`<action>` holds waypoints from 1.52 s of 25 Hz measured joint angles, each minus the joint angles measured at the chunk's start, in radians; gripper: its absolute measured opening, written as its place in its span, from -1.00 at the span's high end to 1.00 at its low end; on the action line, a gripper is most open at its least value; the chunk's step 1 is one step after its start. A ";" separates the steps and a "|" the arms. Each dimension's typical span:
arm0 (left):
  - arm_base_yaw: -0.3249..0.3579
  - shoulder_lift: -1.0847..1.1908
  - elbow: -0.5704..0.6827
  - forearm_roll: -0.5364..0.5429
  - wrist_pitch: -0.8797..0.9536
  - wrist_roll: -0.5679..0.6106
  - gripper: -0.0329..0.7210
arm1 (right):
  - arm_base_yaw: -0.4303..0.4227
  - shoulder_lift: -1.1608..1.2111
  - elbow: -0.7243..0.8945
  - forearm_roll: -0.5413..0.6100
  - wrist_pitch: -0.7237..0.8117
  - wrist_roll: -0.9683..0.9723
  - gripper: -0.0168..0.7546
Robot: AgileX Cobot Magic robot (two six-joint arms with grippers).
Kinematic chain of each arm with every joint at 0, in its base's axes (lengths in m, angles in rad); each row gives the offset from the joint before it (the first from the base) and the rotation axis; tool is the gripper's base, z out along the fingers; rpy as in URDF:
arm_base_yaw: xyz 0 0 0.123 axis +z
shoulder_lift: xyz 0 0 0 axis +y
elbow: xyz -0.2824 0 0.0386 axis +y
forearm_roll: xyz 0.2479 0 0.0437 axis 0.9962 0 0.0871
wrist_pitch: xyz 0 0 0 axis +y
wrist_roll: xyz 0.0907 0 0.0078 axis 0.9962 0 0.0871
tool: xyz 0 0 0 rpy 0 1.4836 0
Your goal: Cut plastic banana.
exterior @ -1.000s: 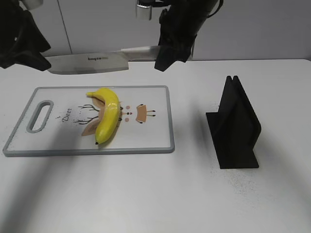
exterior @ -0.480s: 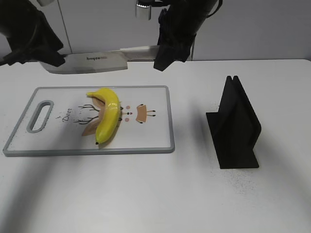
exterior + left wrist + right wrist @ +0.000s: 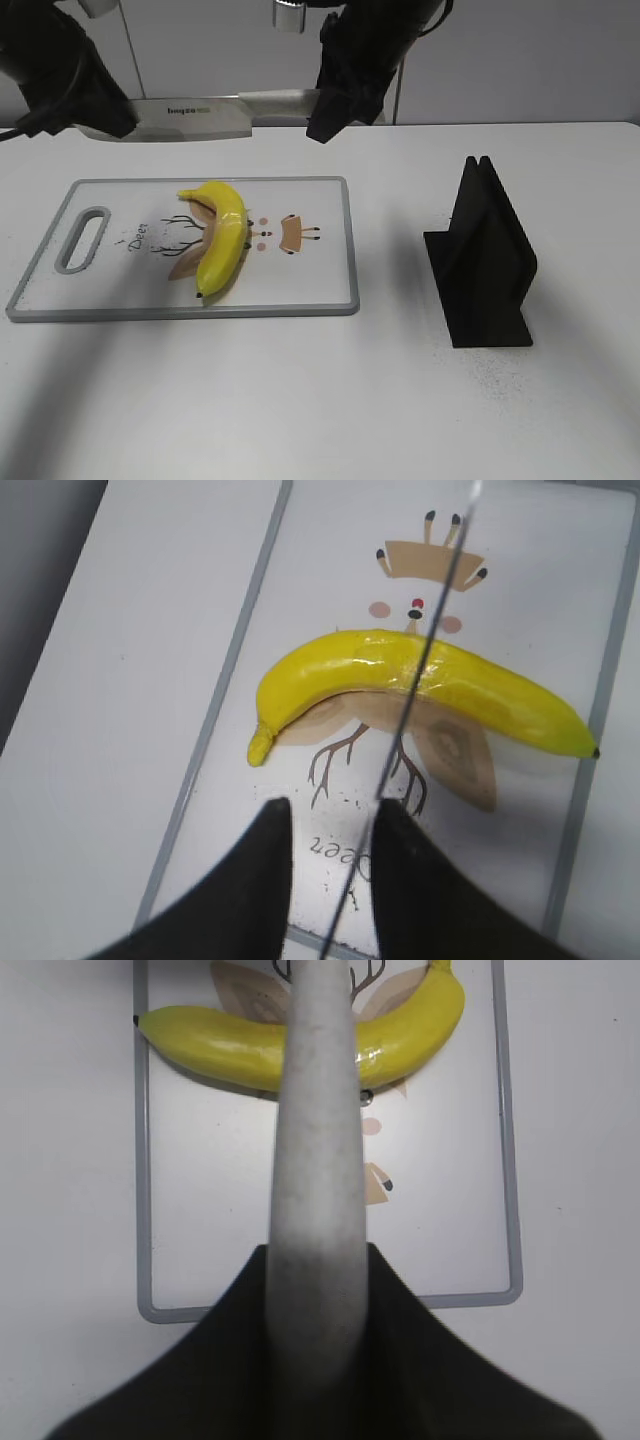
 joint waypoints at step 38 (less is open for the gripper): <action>-0.086 0.311 -0.025 0.065 -0.077 -0.155 0.72 | -0.012 0.272 -0.045 -0.132 0.031 0.221 0.40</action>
